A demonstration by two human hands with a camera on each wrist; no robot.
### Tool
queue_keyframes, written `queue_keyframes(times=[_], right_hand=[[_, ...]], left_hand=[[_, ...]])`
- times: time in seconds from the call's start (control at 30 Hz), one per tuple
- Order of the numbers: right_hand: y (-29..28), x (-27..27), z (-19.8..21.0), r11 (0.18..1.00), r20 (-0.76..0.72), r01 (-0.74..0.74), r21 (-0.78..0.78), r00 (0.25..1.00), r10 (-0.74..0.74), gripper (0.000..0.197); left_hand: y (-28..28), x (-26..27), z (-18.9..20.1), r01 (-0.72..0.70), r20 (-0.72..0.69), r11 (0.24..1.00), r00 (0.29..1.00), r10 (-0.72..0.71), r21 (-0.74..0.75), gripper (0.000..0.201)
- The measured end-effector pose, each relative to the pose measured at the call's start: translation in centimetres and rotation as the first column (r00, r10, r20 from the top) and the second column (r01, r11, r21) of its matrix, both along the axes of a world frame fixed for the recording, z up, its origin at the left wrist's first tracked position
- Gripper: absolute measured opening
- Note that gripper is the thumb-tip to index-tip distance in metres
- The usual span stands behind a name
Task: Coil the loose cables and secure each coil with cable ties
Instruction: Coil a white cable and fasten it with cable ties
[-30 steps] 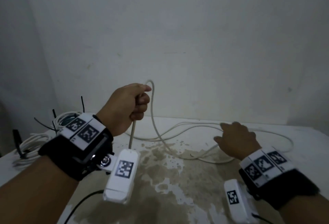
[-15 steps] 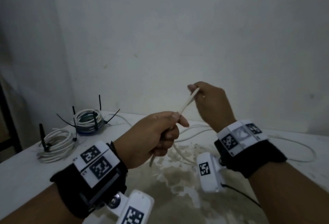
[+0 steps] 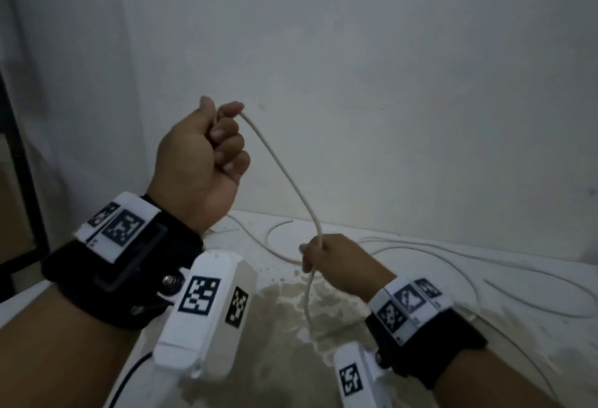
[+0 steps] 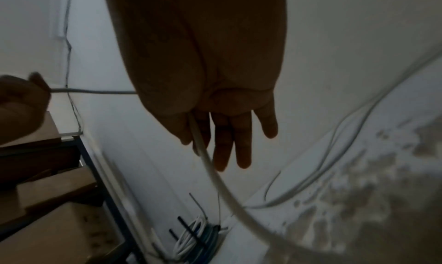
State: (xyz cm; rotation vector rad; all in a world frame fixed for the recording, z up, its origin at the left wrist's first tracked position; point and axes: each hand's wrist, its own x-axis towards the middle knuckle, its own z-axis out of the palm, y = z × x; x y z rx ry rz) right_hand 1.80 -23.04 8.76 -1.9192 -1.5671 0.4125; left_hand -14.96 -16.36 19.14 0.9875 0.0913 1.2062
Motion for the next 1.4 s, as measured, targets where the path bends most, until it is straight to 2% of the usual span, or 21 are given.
queue_keyframes(times=[0.07, 0.13, 0.17, 0.23, 0.3, 0.33, 0.4, 0.47, 0.53, 0.6, 0.67, 0.73, 0.9, 1.0, 1.13, 1.3, 1.4], right_hand=[[0.0, -1.1, -1.0, 0.996, -0.099, -0.064, -0.055, 0.993, 0.059, 0.027], [-0.1, -1.9, -1.9, 0.996, -0.157, -0.056, -0.068, 0.987, 0.045, 0.021], [-0.2, -2.1, -2.2, 0.999, -0.109, -0.023, -0.042, 0.994, 0.018, 0.018], [-0.3, -2.2, -2.8, 0.995, 0.184, 0.0, 0.101, 0.983, -0.019, 0.011], [-0.9, -2.1, -2.3, 0.957, 0.462, -0.055, 0.285, 0.883, -0.087, 0.002], [-1.3, -2.2, -1.8, 0.93, 0.543, -0.088, 0.357, 0.829, -0.13, 0.008], [-2.2, -2.5, 0.1, 0.901, 0.631, -0.117, 0.417, 0.751, -0.194, 0.016], [-3.2, -2.6, 1.8, 0.883, 0.693, -0.166, 0.438, 0.689, -0.214, 0.014], [-4.4, -2.8, 3.6, 0.872, 0.747, -0.254, 0.419, 0.643, -0.171, 0.016], [-5.1, -3.2, 5.1, 0.863, 0.771, -0.324, 0.387, 0.628, -0.11, 0.026], [-5.2, -3.3, 6.1, 0.839, 0.771, -0.378, 0.391, 0.633, -0.074, 0.034], [-5.0, -3.1, 6.9, 0.803, 0.744, -0.392, 0.449, 0.662, -0.092, 0.031], [-3.6, -1.1, 7.6, 0.735, 0.574, -0.274, 0.62, 0.797, -0.187, 0.029], [-2.8, 0.3, 7.6, 0.746, 0.492, -0.178, 0.641, 0.842, -0.221, 0.027], [-2.2, 1.7, 7.3, 0.77, 0.364, -0.049, 0.636, 0.899, -0.244, 0.029], [-1.5, 2.5, 6.4, 0.773, 0.311, 0.004, 0.635, 0.914, -0.26, 0.032], [-1.4, 3.3, 6.0, 0.769, 0.262, 0.033, 0.639, 0.93, -0.258, 0.038]], left_hand=[[1.4, -0.6, 0.2, -0.054, 0.046, 0.998, 0.997, 0.054, -0.019, 0.033], [2.8, -1.3, 0.2, -0.094, 0.091, 0.994, 0.991, 0.098, -0.047, 0.029], [3.5, -1.7, 0.2, -0.117, 0.099, 0.991, 0.987, 0.123, -0.058, 0.028], [4.5, -2.1, -0.3, -0.189, 0.045, 0.981, 0.98, 0.191, -0.051, 0.029], [5.1, -2.1, -1.2, -0.281, -0.096, 0.96, 0.955, 0.281, 0.013, 0.031], [5.2, -1.9, -1.8, -0.311, -0.166, 0.949, 0.934, 0.316, 0.059, 0.031], [5.5, -1.6, -3.0, -0.319, -0.284, 0.938, 0.895, 0.345, 0.137, 0.029], [5.5, -1.4, -3.9, -0.295, -0.39, 0.937, 0.853, 0.346, 0.186, 0.026], [4.9, -1.0, -4.5, -0.258, -0.472, 0.945, 0.82, 0.325, 0.203, 0.025], [3.8, -0.5, -4.9, -0.206, -0.52, 0.958, 0.807, 0.282, 0.199, 0.025], [2.4, -0.1, -5.3, -0.146, -0.542, 0.966, 0.805, 0.242, 0.215, 0.026], [1.1, 0.3, -5.9, -0.062, -0.554, 0.97, 0.811, 0.187, 0.237, 0.025], [-0.9, 1.1, -7.1, 0.1, -0.576, 0.974, 0.816, 0.037, 0.204, 0.024], [-1.4, 1.3, -7.4, 0.119, -0.555, 0.977, 0.832, -0.001, 0.177, 0.026], [-1.5, 1.2, -7.6, 0.196, -0.533, 0.977, 0.838, -0.122, 0.084, 0.033], [-1.6, 1.2, -7.8, 0.305, -0.518, 0.952, 0.808, -0.281, -0.042, 0.036], [-1.6, 1.0, -7.9, 0.325, -0.506, 0.943, 0.804, -0.313, -0.066, 0.031]])
